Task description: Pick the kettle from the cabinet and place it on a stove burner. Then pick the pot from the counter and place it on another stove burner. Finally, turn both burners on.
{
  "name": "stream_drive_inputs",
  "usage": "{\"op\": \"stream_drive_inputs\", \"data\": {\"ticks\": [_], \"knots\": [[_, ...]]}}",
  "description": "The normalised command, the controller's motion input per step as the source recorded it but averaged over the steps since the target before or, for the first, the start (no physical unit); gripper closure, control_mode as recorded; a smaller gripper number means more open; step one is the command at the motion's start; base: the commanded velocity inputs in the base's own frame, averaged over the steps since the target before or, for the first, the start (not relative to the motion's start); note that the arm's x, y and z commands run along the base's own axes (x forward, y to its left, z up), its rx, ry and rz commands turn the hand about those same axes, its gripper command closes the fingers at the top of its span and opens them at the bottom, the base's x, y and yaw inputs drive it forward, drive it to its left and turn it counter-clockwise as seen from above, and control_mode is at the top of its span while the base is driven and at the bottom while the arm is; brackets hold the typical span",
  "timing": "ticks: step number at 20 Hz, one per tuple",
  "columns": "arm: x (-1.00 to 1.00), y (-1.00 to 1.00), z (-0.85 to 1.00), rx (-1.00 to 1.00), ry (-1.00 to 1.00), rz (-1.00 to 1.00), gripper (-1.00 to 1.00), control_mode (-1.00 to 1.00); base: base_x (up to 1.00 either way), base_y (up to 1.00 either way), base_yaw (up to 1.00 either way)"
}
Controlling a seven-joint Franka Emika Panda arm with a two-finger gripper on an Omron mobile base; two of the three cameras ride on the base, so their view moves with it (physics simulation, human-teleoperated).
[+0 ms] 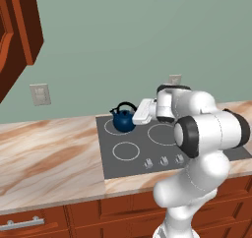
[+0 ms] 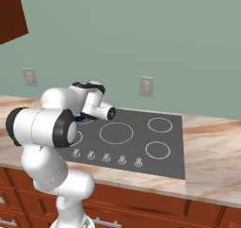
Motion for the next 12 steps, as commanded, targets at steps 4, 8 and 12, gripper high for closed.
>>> {"op": "stream_drive_inputs", "data": {"ticks": [4,8,12], "knots": [[0.19,0.04,-0.15,0.0,0.0,0.0,1.0,-1.0,0.0,0.0,0.0],[0.22,0.03,-0.16,0.0,0.0,0.0,1.0,-1.0,0.0,0.0,0.0],[0.24,0.02,-0.13,0.0,0.0,0.0,1.0,-1.0,0.0,0.0,0.0]]}}
